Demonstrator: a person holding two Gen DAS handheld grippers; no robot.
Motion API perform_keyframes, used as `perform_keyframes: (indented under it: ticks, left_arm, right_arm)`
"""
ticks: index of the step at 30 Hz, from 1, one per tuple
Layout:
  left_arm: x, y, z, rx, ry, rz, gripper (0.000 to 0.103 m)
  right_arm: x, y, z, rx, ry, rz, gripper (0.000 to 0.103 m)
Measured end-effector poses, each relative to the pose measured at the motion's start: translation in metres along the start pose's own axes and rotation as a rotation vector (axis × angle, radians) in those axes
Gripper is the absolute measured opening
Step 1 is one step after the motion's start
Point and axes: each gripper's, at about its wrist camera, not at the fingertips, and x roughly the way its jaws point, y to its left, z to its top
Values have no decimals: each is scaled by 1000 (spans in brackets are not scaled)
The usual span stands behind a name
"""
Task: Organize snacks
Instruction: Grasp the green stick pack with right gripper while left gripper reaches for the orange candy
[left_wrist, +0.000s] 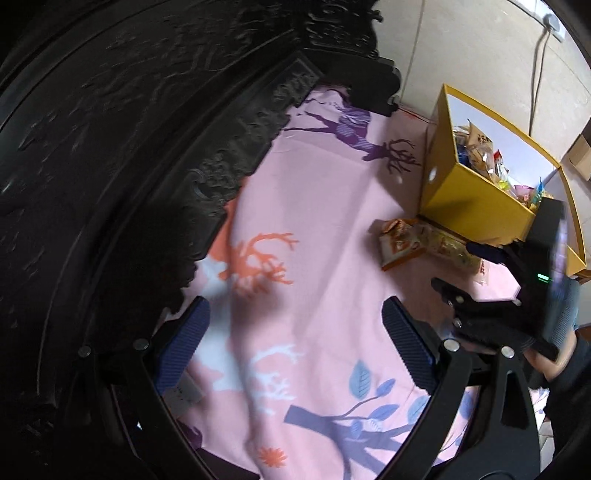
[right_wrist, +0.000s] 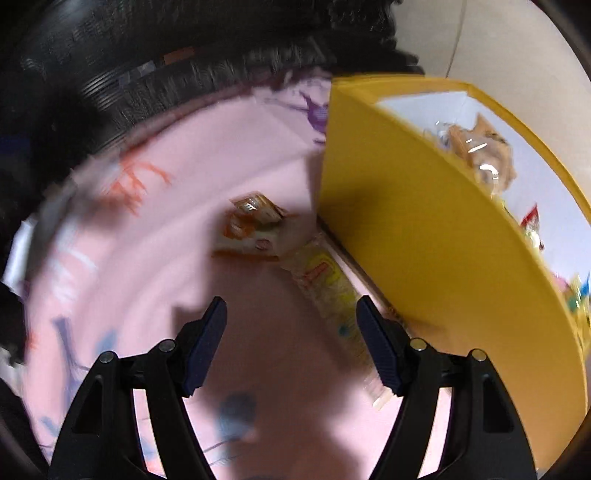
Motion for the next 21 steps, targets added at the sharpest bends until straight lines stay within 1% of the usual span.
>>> perform_keyframes:
  ticks: [1, 2, 4, 5, 6, 7, 8, 9, 11, 14, 18, 20, 21]
  left_arm:
    - [0, 3, -1, -5, 0, -1, 96]
    - [1, 6, -1, -8, 1, -1, 96]
    - [4, 8, -2, -7, 7, -1, 96]
    - [7, 7, -2, -7, 14, -2, 96]
    - [11, 6, -2, -8, 26, -5, 96]
    - [12, 5, -4, -10, 35, -13, 96]
    - [15, 3, -5, -9, 43, -21, 96]
    - [17, -1, -6, -4, 52, -31, 96]
    - [21, -9, -8, 10, 65, -43, 96]
    - [29, -25, -7, 29, 79, -76, 96]
    - [49, -50, 4, 27, 87, -117, 96]
    - [64, -66, 9, 30, 96, -142, 96]
    - [73, -77, 13, 42, 88, -146, 96]
  right_arm:
    - [2, -1, 1, -9, -11, -12, 73]
    - [6, 0, 2, -11, 2, 2, 73]
    - [14, 2, 0, -13, 26, -27, 71]
    - [15, 2, -2, -6, 24, -49, 65]
    - [14, -1, -4, 13, 19, -53, 53]
    - [14, -7, -5, 50, 26, -31, 43]
    - [13, -14, -7, 108, 40, 21, 31]
    - [11, -18, -11, 138, 41, 24, 31]
    - [4, -16, -21, 148, 44, 17, 31]
    - [-11, -11, -48, 195, 59, 33, 30]
    - [-44, -2, -97, 269, 77, 40, 30]
    - [-55, 2, -119, 306, 89, 42, 30]
    - [-60, 3, -129, 334, 92, 47, 30]
